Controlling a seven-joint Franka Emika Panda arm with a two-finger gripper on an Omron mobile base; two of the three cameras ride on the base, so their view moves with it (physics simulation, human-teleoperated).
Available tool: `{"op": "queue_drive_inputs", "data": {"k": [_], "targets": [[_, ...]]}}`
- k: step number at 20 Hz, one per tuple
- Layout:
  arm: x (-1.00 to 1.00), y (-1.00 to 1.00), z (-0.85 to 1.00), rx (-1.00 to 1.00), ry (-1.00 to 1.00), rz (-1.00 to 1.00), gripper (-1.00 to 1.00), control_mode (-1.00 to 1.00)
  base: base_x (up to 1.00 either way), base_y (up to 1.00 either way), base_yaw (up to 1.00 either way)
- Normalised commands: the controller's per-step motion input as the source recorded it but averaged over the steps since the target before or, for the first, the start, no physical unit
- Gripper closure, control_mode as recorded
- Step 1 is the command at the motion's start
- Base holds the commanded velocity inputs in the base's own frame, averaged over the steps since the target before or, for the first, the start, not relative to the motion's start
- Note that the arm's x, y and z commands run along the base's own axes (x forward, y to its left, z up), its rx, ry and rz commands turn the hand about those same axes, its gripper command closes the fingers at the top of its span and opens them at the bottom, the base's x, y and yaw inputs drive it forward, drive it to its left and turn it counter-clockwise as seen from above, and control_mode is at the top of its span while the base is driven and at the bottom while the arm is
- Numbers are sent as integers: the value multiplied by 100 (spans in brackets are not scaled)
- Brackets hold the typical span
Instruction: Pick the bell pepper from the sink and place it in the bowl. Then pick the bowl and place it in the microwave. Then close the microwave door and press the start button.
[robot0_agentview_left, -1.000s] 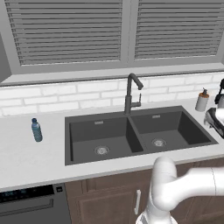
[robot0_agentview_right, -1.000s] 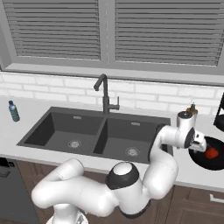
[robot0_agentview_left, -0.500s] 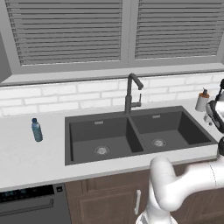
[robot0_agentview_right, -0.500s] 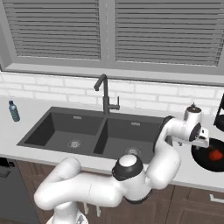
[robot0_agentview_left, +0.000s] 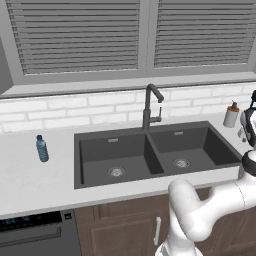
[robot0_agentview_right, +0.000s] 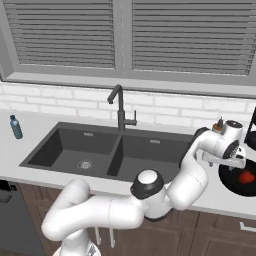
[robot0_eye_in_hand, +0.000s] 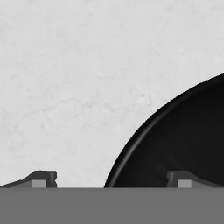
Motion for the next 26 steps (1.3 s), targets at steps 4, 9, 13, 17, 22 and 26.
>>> {"op": "queue_drive_inputs", "data": {"k": [4, 9, 13, 17, 22, 26], "targets": [[2, 0, -48, 0, 2, 5, -100, -100, 0, 0, 0], [2, 1, -64, 0, 4, 3, 100, -100, 0, 0, 0], [0, 0, -16, 0, 0, 0, 100, -100, 0, 0, 0], [-8, 0, -1, 0, 0, 0, 100, -100, 0, 0, 0], [-8, 7, 0, -3, -1, 0, 100, -100, 0, 0, 0], [-19, 26, 0, -13, -7, 3, 100, -100, 0, 0, 0]]}}
